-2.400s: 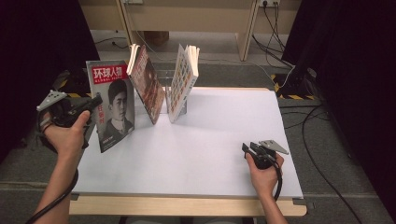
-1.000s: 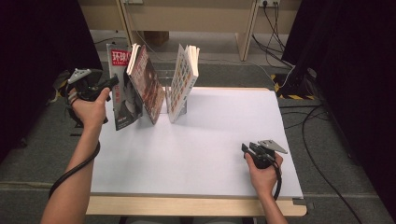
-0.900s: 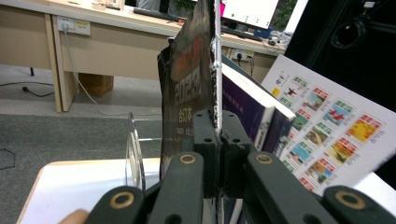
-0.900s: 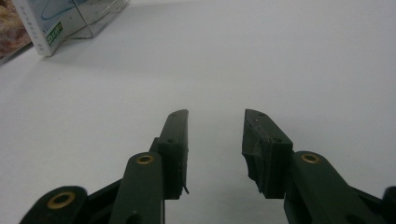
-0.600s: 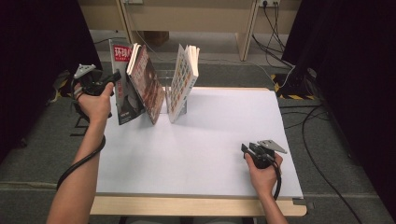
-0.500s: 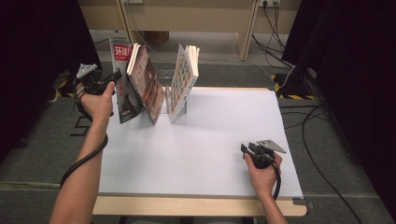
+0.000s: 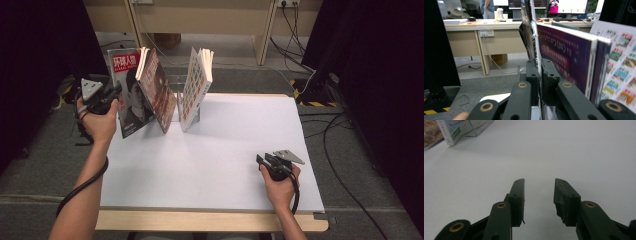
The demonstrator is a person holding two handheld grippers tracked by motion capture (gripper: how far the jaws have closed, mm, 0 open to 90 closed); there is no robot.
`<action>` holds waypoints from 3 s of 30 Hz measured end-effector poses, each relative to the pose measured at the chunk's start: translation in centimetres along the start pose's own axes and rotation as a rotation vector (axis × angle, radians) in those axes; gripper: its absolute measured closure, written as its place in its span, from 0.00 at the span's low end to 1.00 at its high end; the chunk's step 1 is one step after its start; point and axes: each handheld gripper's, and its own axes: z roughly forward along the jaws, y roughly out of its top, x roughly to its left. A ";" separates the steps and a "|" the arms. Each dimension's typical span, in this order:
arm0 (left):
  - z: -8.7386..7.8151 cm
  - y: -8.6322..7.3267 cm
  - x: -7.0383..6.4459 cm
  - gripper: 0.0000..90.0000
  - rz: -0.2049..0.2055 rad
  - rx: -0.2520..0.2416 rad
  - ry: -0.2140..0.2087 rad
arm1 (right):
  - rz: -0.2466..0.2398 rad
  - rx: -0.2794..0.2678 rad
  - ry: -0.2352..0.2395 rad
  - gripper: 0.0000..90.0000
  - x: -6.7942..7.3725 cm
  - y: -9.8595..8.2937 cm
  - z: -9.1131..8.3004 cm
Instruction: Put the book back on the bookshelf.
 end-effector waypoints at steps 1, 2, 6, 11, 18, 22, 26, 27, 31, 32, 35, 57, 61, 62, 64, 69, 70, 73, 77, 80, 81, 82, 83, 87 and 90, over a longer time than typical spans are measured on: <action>-0.4 -0.3 0.1 0.94 0.002 -0.001 0.000 | 0.001 0.000 -0.001 0.68 0.0 0.0 0.0; -0.8 -0.7 0.2 0.94 -0.006 -0.002 -0.005 | 0.003 0.002 -0.001 0.68 0.1 0.0 -0.1; -2.5 -2.0 0.9 0.94 -0.041 0.007 -0.031 | -0.005 0.000 -0.001 0.68 0.1 0.0 0.0; -3.9 -3.2 1.5 0.94 -0.062 0.024 -0.057 | 0.001 0.007 0.003 0.68 0.4 0.0 0.0; -4.6 -4.5 1.3 0.92 -0.066 0.042 -0.089 | 0.005 0.014 0.002 0.68 0.2 0.0 0.0; -4.5 -4.7 1.0 0.91 -0.057 0.043 -0.100 | 0.012 0.014 0.001 0.68 0.2 0.0 -0.1; -4.0 -4.4 0.8 0.90 -0.069 0.048 -0.108 | 0.015 0.014 0.002 0.68 0.2 -0.1 -0.1; -3.8 -4.4 0.9 0.88 -0.089 0.047 -0.117 | 0.023 0.017 0.003 0.67 0.1 -0.1 -0.1; -3.3 -4.5 0.9 0.84 -0.117 0.061 -0.131 | 0.022 0.019 0.000 0.67 0.0 0.0 -0.1; -3.2 -4.5 0.8 0.83 -0.119 0.068 -0.132 | 0.023 0.021 0.001 0.67 -0.1 -0.1 -0.1; -2.7 -4.6 1.1 0.83 -0.189 0.063 -0.156 | 0.024 0.029 0.005 0.67 0.0 -0.1 0.0; 0.8 -2.7 2.5 0.79 -0.325 0.132 -0.090 | 0.032 0.056 0.017 0.66 -0.1 -0.2 0.3; 1.1 -2.3 2.4 0.83 -0.347 0.130 -0.112 | 0.029 0.064 0.018 0.66 -0.1 -0.3 0.5; 1.2 -2.1 2.4 0.83 -0.355 0.128 -0.116 | 0.028 0.070 0.020 0.66 -0.1 -0.3 0.5; 1.4 -2.0 2.3 0.84 -0.364 0.125 -0.118 | 0.029 0.068 0.021 0.66 -0.1 -0.3 0.5; 1.8 -2.0 1.7 0.87 -0.339 0.143 -0.111 | 0.033 0.063 0.022 0.66 -0.3 -0.3 0.5; 1.8 -2.0 1.7 0.88 -0.339 0.143 -0.111 | 0.033 0.063 0.022 0.66 -0.3 -0.3 0.5; 1.8 -1.8 1.5 0.91 -0.340 0.149 -0.127 | 0.036 0.073 0.022 0.66 -0.2 -0.3 0.5; 1.6 -1.5 0.9 0.95 -0.350 0.143 -0.153 | 0.033 0.077 0.022 0.66 -0.2 -0.3 0.5; 1.5 -1.4 0.6 0.96 -0.350 0.132 -0.157 | 0.035 0.077 0.022 0.65 -0.2 -0.4 0.5; 1.3 -1.2 0.2 0.96 -0.339 0.125 -0.164 | 0.034 0.075 0.023 0.66 -0.2 -0.4 0.5; 1.3 -1.2 0.2 0.96 -0.339 0.125 -0.164 | 0.034 0.075 0.023 0.66 -0.2 -0.4 0.5; 1.1 -1.0 0.0 0.96 -0.328 0.115 -0.163 | 0.037 0.074 0.021 0.65 -0.2 -0.3 0.5; 0.6 -0.4 -0.3 0.96 -0.289 0.101 -0.157 | 0.038 0.075 0.023 0.66 -0.2 -0.4 0.5; 0.3 0.3 -0.4 0.96 -0.257 0.086 -0.148 | 0.036 0.075 0.023 0.66 -0.2 -0.3 0.5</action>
